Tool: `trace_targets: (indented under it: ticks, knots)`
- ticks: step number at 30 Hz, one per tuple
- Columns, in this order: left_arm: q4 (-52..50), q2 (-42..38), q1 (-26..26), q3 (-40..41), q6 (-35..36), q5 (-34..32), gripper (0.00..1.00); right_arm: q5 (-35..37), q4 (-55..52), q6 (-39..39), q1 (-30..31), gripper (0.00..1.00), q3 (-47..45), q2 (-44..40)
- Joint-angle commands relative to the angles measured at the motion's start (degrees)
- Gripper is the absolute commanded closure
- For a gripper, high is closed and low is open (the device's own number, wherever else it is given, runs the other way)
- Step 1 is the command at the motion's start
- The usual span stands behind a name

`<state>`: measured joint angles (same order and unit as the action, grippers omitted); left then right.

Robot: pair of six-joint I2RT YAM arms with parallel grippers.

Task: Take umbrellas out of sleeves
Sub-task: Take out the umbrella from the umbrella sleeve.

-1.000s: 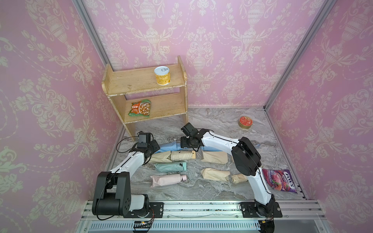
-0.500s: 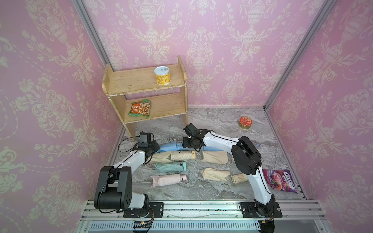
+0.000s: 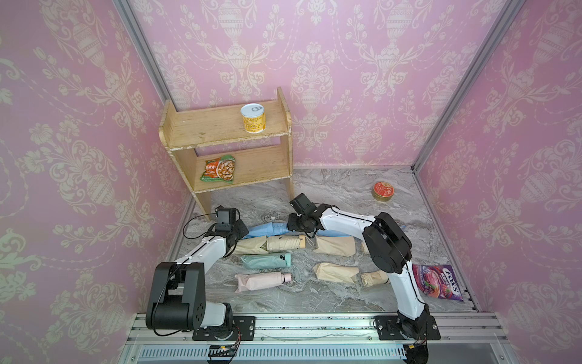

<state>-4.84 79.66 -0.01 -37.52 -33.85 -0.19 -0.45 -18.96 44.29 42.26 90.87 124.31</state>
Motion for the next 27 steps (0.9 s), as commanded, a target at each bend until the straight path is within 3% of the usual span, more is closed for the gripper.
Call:
trace_targets:
  ticks: [1,5,7,10,22,27]
  knots:
    - [-2.63,-2.4,1.05,-0.39,1.64,-3.61,0.9,3.07,-3.01,1.5,-0.61,0.44,-2.58,-1.24]
    - [-2.78,-4.39,1.75,-0.25,1.2,-4.41,0.82,2.83,-2.8,1.67,-0.7,0.44,-2.5,-1.98]
    - [-3.12,-5.18,1.95,-0.27,0.9,-3.96,0.66,2.49,-2.56,1.57,-0.72,0.44,-2.32,-2.82]
    - [-4.16,-7.05,1.94,-0.63,0.55,-2.87,0.57,1.55,-1.41,1.23,-0.62,0.42,-2.26,-5.06]
    - [-13.49,-21.39,1.2,1.43,-5.23,2.72,0.42,2.94,-2.21,-2.9,4.04,0.3,-7.34,-19.1]
    - [-19.15,-28.32,-2.43,4.27,-6.85,1.42,0.36,5.14,-2.76,-3.47,8.04,0.27,-13.64,-25.07]
